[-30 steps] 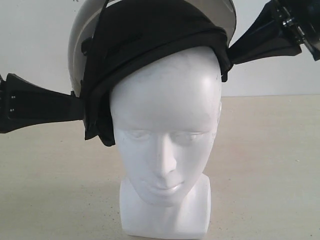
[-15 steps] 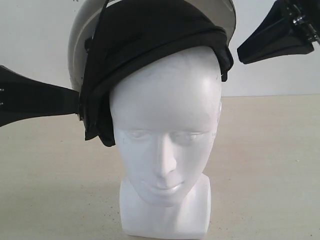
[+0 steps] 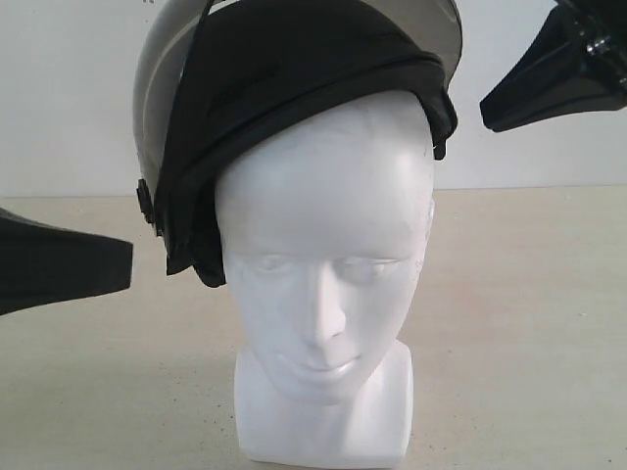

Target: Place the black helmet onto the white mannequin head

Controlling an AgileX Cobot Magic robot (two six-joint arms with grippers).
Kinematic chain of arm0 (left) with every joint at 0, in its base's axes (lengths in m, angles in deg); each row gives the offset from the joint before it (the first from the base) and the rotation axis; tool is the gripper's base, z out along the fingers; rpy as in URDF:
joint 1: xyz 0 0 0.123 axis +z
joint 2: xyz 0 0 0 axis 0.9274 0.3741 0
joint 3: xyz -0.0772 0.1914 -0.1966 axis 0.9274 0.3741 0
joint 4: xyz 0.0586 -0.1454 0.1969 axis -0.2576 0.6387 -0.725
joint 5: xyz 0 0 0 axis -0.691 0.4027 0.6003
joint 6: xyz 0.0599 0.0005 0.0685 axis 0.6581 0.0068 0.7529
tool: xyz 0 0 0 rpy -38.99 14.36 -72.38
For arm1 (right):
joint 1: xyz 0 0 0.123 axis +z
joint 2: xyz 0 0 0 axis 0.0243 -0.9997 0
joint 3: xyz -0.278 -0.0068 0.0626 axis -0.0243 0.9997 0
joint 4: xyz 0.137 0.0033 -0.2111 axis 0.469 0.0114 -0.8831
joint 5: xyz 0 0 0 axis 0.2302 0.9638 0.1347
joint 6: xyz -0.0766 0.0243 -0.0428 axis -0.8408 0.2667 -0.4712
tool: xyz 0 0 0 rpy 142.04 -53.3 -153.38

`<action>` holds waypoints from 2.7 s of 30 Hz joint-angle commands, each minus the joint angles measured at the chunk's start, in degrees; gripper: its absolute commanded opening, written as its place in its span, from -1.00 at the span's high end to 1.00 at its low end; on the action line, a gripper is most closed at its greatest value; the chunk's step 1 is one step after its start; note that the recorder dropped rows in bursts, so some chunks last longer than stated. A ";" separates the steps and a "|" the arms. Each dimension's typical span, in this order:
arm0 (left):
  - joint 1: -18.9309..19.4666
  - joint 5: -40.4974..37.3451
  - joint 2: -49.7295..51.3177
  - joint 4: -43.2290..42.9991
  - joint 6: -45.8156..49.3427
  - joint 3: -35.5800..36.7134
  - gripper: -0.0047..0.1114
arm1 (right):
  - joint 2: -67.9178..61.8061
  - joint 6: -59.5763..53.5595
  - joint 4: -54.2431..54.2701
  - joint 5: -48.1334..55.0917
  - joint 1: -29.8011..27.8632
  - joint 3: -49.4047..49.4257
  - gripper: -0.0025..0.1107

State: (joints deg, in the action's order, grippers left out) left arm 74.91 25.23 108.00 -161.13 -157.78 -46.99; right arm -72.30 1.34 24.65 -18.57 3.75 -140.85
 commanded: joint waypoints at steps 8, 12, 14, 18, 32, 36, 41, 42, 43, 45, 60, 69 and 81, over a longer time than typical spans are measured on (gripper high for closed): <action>12.64 -27.04 -3.69 0.53 -4.97 0.91 0.84 | 0.61 3.08 -4.66 -1.78 0.07 0.13 0.96; 13.17 -35.24 10.45 1.35 1.15 -2.39 0.84 | 0.61 3.21 -4.66 -4.25 0.07 0.13 0.96; 13.17 -31.10 18.88 9.28 6.96 -6.66 0.84 | 0.61 3.21 -5.14 -8.43 0.07 0.13 0.96; 13.06 -22.86 31.64 12.02 8.13 -16.76 0.84 | 0.22 4.90 -5.93 -18.03 -1.28 -1.11 0.96; 8.47 -14.01 50.14 2.64 -0.26 -40.99 0.84 | -26.49 -11.19 33.49 -0.04 -22.37 -23.47 0.96; 6.10 -14.01 52.90 0.53 -2.33 -45.82 0.84 | -31.81 -14.85 33.40 -0.04 -21.41 -25.37 0.96; 3.86 -13.52 56.60 0.53 -7.09 -52.62 0.84 | -36.12 -17.91 34.50 -0.04 -17.94 -25.37 0.96; 3.71 -13.05 57.15 0.53 -7.79 -53.42 0.84 | -36.64 -17.91 34.22 -0.04 -17.23 -25.37 0.96; 3.33 -12.34 57.83 0.53 -8.47 -54.19 0.84 | -36.83 -18.19 33.65 -0.04 -16.27 -25.37 0.96; 2.73 -11.17 58.72 0.53 -8.79 -54.94 0.84 | -36.95 -18.29 32.94 -0.04 -14.62 -25.37 0.96; 1.76 -2.41 58.62 0.53 -8.79 -57.67 0.84 | -32.61 -16.92 29.78 -0.04 -7.93 -25.37 0.96; 7.54 0.06 51.28 0.53 -8.53 -55.46 0.84 | -30.37 -14.43 24.62 -0.04 -8.04 -25.23 0.96; 2.65 0.06 46.85 0.53 -8.12 -50.92 0.84 | -28.74 -14.35 24.13 -0.04 -8.04 -25.23 0.96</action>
State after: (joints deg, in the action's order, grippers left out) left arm 79.20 25.03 155.58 -160.72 -166.09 -98.25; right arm -101.92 -12.97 49.24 -18.79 -4.13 -166.01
